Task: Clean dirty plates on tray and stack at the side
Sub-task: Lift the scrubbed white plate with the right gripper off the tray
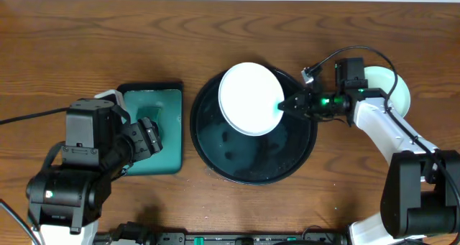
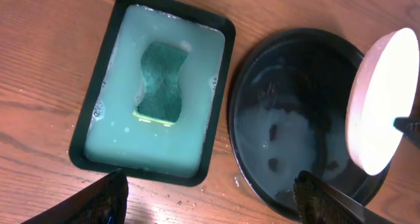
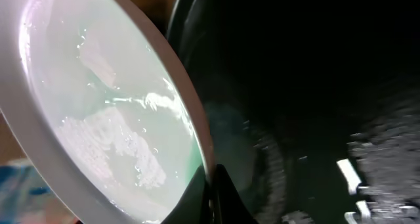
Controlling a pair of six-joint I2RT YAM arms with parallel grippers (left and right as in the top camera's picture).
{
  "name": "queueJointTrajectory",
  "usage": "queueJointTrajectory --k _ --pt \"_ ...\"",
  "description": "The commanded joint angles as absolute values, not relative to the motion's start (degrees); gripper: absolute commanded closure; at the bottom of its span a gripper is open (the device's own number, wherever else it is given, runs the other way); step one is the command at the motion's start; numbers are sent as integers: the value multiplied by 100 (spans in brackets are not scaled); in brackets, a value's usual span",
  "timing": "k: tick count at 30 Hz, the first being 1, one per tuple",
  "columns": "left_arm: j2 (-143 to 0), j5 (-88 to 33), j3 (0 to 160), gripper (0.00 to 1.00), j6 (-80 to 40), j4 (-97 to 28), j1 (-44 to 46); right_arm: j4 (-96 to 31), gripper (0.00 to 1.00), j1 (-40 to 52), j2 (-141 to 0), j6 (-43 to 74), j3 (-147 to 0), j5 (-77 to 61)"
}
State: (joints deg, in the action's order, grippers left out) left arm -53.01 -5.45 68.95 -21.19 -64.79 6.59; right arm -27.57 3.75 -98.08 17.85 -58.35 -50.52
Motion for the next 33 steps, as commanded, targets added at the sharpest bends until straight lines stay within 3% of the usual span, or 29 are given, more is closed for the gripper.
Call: queueJointTrajectory --k 1,7,12,25,30,33 --pt "-5352 -589 6934 19 -2171 -6539 683 -2805 98 366 -9647 1341 -5933 -4453" --pt "-5448 -604 6934 19 -2171 -6552 683 -3334 98 408 -9148 1321 -5951 -2902" --pt "-5564 -604 6932 19 -2171 -6552 685 -4574 98 423 -8807 1667 -6246 -1623" --pt "-5686 -613 6934 19 -2171 -6598 683 -7634 99 421 -8809 2611 -6847 -521" --pt "-5686 -711 6934 19 -2171 -6598 683 -7977 99 429 -8809 2097 -6847 -875" --pt "-5686 -711 6934 19 -2171 -6619 683 -8130 99 491 -8809 1306 -6847 -2167"
